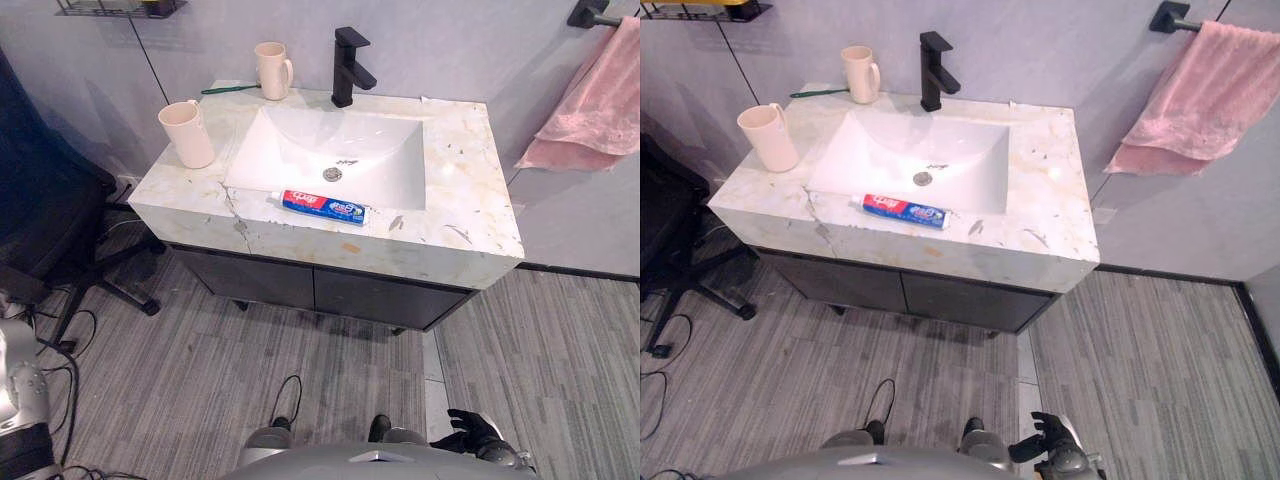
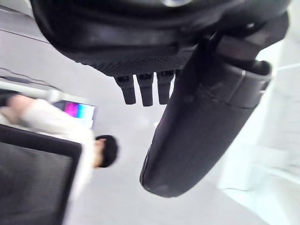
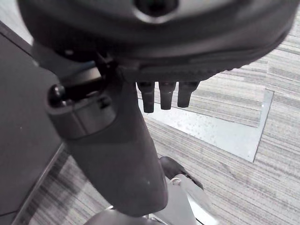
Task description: Organize the bathroom.
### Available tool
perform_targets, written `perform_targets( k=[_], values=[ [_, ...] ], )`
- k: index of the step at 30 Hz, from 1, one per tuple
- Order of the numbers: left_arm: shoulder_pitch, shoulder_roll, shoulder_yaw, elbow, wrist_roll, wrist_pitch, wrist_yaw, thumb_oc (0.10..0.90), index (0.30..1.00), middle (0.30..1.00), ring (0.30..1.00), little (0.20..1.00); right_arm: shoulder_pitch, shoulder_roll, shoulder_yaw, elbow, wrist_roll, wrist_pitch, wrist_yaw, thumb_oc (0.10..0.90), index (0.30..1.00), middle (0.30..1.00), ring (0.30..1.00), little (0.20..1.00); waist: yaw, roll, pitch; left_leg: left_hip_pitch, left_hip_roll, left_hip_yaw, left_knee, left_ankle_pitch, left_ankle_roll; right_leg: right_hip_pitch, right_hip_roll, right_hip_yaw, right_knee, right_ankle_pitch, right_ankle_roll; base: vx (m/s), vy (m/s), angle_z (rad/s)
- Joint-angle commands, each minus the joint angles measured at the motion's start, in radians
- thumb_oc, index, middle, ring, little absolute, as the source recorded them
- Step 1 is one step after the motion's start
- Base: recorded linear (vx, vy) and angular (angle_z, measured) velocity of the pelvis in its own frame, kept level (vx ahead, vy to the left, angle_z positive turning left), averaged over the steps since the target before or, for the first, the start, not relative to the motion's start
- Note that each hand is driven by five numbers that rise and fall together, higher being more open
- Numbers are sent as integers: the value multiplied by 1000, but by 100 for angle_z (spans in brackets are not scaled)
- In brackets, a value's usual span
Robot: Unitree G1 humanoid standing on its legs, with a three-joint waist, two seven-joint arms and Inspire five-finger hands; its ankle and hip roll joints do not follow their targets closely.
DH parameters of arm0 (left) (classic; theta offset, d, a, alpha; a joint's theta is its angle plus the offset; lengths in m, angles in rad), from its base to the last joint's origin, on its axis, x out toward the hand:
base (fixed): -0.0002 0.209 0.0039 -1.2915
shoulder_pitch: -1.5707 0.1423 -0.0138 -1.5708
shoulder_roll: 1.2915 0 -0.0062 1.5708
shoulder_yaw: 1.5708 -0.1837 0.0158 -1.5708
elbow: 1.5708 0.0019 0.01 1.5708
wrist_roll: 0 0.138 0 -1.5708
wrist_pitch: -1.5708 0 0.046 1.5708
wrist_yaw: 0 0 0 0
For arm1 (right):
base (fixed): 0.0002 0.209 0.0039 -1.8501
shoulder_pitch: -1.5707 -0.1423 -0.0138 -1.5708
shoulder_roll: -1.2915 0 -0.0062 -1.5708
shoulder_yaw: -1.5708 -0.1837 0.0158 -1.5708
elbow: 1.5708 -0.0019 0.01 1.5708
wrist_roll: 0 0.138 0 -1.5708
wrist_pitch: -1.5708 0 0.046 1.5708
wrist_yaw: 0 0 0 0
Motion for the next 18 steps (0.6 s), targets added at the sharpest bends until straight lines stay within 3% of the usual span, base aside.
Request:
perform_targets(
  k=[1,2,3,4,5,6,8,10,12,13,15,16,18],
  values=[
    [-43,128,-4,44,194,-69,-49,800,900,900,900,900,-23,-36,7,-14,-26,-28,-7,800,900,900,900,900,2,17,-43,-39,111,18,67,-36,-33,-79,-91,32,69,-41,80,31,-7,-1],
    [-46,143,-5,25,198,-44,-109,800,900,900,900,900,-25,-38,6,-17,-31,-25,-4,800,900,900,900,900,0,19,-44,-35,113,21,64,-37,-34,-79,-90,33,70,-42,80,-1,5,-3],
    [-55,190,-27,-13,201,24,-240,800,900,900,900,900,-30,-39,8,-23,-42,-15,-4,800,900,900,900,900,-5,24,-46,-28,115,29,61,-39,-35,-78,-88,36,71,-44,83,-1,5,-3],
    [-55,190,-27,-13,201,24,-240,800,900,900,900,900,-30,-39,8,-23,-42,-15,-4,800,900,900,900,900,-5,24,-46,-28,115,29,61,-39,-35,-78,-88,36,71,-44,83,-13,10,-7],
    [-62,229,-42,-35,195,59,-353,800,900,900,900,900,-36,-44,9,-24,-46,-10,-1,800,900,900,900,900,-8,28,-47,-27,116,33,61,-39,-34,-78,-87,41,70,-44,84,-37,8,-9],
    [-79,325,-69,-63,180,98,-499,800,900,900,900,900,-52,-53,3,-17,-53,-8,9,800,900,900,900,900,-8,35,-46,-27,117,39,66,-39,-36,-76,-86,48,68,-42,90,-47,12,-9],
    [-110,409,-75,-82,153,165,-652,800,900,900,900,900,-71,-62,3,-2,-53,-9,20,800,900,900,900,900,-7,43,-42,-29,119,43,72,-31,-37,-73,-84,54,64,-41,91,-51,15,-2],
    [-177,533,-128,-38,77,222,-858,800,900,900,900,900,-94,-75,21,10,-57,-4,40,800,900,900,900,900,-17,57,-41,-25,121,54,78,-16,-38,-68,-82,61,61,-36,97,-47,26,-5],
    [-262,611,-210,42,22,260,-998,800,900,900,900,900,-106,-82,44,7,-57,3,48,800,900,900,900,900,-31,69,-39,-21,122,63,80,-6,-39,-68,-81,67,62,-33,100,-27,34,-7],
    [-284,625,-236,62,9,267,-1039,800,900,900,900,900,-108,-83,48,4,-57,6,51,800,900,900,900,900,-34,71,-39,-20,122,65,81,-4,-39,-69,-81,69,62,-32,101,-23,48,-10],
    [-403,690,-375,205,-9,253,-1183,800,900,900,900,900,-118,-91,73,-8,-63,19,58,800,900,900,900,900,-54,85,-37,-17,120,80,86,6,-37,-68,-80,79,60,-28,103,-28,62,-17],
    [-498,715,-500,318,-5,210,-1285,800,900,900,900,900,-127,-99,94,-18,-66,25,62,800,900,900,900,900,-71,96,-35,-17,119,91,90,11,-36,-71,-80,86,59,-24,105,-40,64,-17],
    [-644,740,-671,441,19,175,-1353,800,900,900,900,900,-140,-107,111,-20,-68,31,65,800,900,900,900,900,-85,108,-32,-17,117,103,92,15,-36,-75,-82,92,59,-19,106,-38,54,-11]
  ],
)
